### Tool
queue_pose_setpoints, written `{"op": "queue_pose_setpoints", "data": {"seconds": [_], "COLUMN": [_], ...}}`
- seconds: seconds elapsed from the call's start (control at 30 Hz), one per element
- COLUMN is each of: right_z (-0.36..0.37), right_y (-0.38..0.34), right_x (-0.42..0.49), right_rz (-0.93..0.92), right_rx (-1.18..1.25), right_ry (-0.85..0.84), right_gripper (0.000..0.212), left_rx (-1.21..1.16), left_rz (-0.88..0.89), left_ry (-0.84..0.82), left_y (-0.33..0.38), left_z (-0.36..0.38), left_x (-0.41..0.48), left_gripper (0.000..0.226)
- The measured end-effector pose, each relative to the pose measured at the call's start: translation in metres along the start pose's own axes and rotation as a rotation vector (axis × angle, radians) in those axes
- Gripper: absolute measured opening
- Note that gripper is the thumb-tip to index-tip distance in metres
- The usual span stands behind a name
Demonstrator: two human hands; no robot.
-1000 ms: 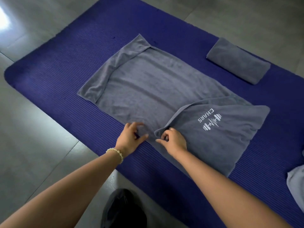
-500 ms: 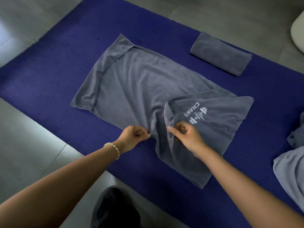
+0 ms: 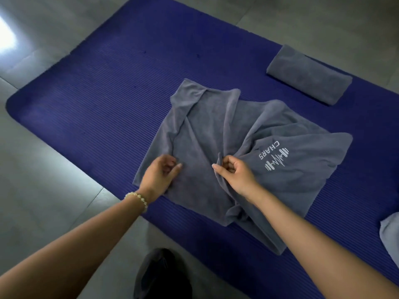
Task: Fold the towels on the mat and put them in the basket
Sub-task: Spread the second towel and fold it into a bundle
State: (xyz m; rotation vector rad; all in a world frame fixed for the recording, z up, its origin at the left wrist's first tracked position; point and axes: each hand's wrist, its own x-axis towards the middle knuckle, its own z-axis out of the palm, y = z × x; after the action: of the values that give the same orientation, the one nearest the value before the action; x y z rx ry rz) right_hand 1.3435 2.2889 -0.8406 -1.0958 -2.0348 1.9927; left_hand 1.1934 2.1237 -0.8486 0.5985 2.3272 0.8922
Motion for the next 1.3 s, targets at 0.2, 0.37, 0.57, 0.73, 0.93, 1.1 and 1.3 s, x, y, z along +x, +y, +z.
{"op": "queue_pose_setpoints", "data": {"seconds": [0.2,0.37,0.57,0.73,0.93,1.1,1.3], "right_z": [0.068,0.104,0.084,0.067,0.054,0.033,0.006], "right_y": [-0.063,-0.048,-0.052,-0.073,-0.083,-0.083,-0.07], "right_x": [0.01,0.017,0.016,0.013,0.004,0.001,0.004], "right_rz": [-0.217,-0.079,0.041,-0.048,-0.104,-0.083,-0.256], "right_rx": [0.062,-0.095,0.036,0.136,0.244,0.307,-0.031], "right_ry": [-0.242,-0.328,-0.392,-0.274,-0.218,-0.209,0.05], "right_gripper": [0.021,0.063,0.029,0.02,0.02,0.027,0.014], "left_rx": [0.196,-0.106,-0.76,-0.836,-0.779,-0.772,-0.61], "left_rz": [-0.365,-0.238,-0.215,-0.151,0.0,0.027,0.093], "left_ry": [0.107,-0.091,-0.007,-0.026,-0.131,-0.062,-0.113], "left_y": [-0.065,-0.061,-0.012,0.022,0.059,0.077,0.09], "left_z": [-0.05,-0.059,-0.061,-0.051,-0.04,-0.027,-0.015], "left_x": [0.003,0.001,-0.002,0.001,-0.01,-0.011,-0.011], "left_gripper": [0.052,0.019,0.012,0.015,0.036,0.027,0.028]}}
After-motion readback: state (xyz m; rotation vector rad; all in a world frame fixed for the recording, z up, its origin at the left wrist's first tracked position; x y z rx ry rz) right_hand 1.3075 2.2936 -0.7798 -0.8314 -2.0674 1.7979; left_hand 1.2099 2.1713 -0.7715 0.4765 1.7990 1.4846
